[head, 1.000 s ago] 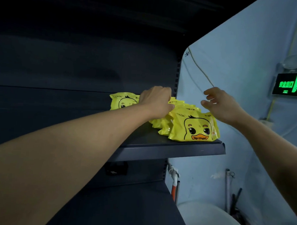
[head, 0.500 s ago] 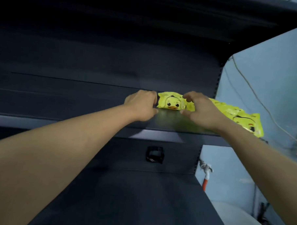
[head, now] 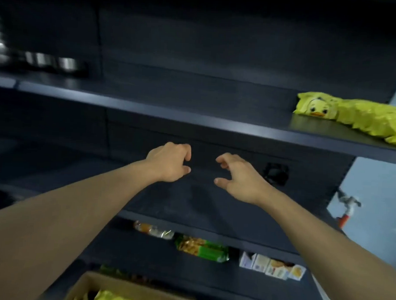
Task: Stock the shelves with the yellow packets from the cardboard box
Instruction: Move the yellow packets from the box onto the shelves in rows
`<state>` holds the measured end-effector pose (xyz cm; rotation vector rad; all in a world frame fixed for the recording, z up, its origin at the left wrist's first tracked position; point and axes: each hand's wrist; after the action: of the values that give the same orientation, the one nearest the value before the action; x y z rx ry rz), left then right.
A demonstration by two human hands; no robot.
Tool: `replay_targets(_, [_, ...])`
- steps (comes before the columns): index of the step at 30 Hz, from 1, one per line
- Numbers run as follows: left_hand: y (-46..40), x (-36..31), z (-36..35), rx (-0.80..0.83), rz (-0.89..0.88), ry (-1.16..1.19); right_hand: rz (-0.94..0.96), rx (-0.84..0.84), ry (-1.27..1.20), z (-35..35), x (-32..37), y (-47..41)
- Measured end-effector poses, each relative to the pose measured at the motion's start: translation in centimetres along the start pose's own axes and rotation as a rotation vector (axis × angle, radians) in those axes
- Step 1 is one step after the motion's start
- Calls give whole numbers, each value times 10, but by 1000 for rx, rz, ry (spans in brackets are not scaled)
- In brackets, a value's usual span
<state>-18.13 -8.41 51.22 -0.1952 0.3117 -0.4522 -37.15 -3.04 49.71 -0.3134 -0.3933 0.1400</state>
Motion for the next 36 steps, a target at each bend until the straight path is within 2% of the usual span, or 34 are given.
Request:
replay_targets(8, [77, 100, -63, 297, 229, -11, 13, 318, -93, -130, 39, 26])
replay_targets(14, [133, 149, -125, 467, 399, 10, -55, 586, -124, -211, 27, 53])
replay_targets(20, [195, 166, -189, 599, 540, 10, -102, 816, -94, -288, -4, 89])
replay_targets(24, [228, 179, -228, 643, 660, 72, -152, 897, -87, -331, -24, 114])
replay_targets(28, [246, 191, -262, 683, 698, 71, -219, 969, -119, -373, -35, 138])
replay_targets(36, [261, 227, -349, 757, 751, 87, -325, 953, -127, -464, -44, 164])
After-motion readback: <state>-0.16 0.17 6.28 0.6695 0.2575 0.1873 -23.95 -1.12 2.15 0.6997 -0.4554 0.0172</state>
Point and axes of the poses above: each hand's wrist, its own y-axis away from the middle knuckle, its own z-axis out of the back of the hand, x = y × z, and after that the axes turned 7 degrees about -x, right-handed
